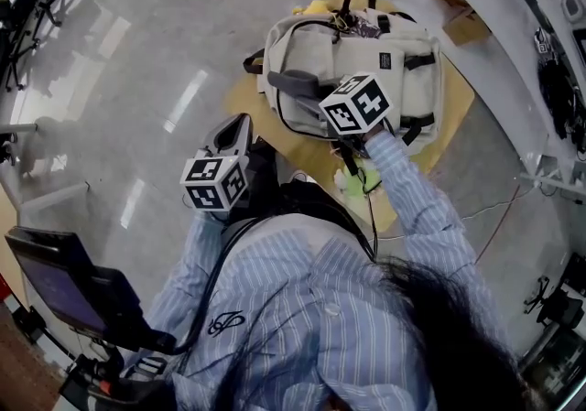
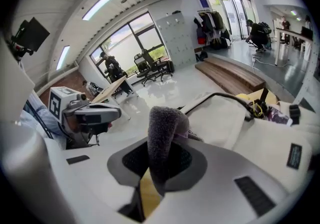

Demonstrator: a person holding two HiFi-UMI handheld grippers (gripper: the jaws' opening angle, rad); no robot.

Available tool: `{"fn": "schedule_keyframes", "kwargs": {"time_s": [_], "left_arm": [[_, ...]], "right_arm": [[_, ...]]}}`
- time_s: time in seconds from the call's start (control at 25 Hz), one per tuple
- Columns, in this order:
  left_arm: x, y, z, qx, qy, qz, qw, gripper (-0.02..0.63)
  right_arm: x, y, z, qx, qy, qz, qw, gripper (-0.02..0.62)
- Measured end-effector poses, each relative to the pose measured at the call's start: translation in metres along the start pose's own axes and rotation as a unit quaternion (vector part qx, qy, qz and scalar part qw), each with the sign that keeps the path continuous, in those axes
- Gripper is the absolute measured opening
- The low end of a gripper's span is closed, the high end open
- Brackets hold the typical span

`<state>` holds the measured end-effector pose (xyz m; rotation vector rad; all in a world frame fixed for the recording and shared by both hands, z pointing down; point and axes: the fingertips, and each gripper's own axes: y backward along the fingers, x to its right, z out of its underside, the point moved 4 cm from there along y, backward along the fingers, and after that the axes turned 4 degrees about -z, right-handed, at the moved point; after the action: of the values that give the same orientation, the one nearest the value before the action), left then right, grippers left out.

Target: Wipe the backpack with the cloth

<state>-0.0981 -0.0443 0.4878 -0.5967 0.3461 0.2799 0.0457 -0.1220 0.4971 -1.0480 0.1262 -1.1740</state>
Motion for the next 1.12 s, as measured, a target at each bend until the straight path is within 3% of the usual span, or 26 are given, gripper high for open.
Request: {"fn": "schedule_keyframes", "kwargs": {"time_s": [0.32, 0.52, 0.68, 0.84, 1.12], "left_arm": [[0.009, -0.004, -0.001, 0.004, -0.004, 0.016, 0.9999, 0.009], [0.010, -0.005, -0.002, 0.003, -0.005, 0.020, 0.9998, 0.009], [0.008, -0.006, -0.003, 0.000, -0.005, 0.019, 0.9998, 0.009], [0.008, -0.008, -0.004, -0.004, -0.008, 0.021, 0.9997, 0.009], [0.011, -0.015, -0.009, -0.006, -0.010, 0.025, 0.9996, 0.009]], "right_arm": [[-0.056, -0.002, 0.082, 0.021, -0.087, -0.038, 0.995, 0.057], [-0.054, 0.006, 0.098, 0.034, -0.134, -0.041, 0.990, 0.055], [-0.033, 0.043, 0.054, 0.074, -0.095, -0.024, 0.992, 0.055], [0.023, 0.088, -0.010, 0.111, -0.050, 0.031, 0.992, 0.057], [0.151, 0.106, -0.071, 0.068, -0.029, 0.161, 0.984, 0.055]]}}
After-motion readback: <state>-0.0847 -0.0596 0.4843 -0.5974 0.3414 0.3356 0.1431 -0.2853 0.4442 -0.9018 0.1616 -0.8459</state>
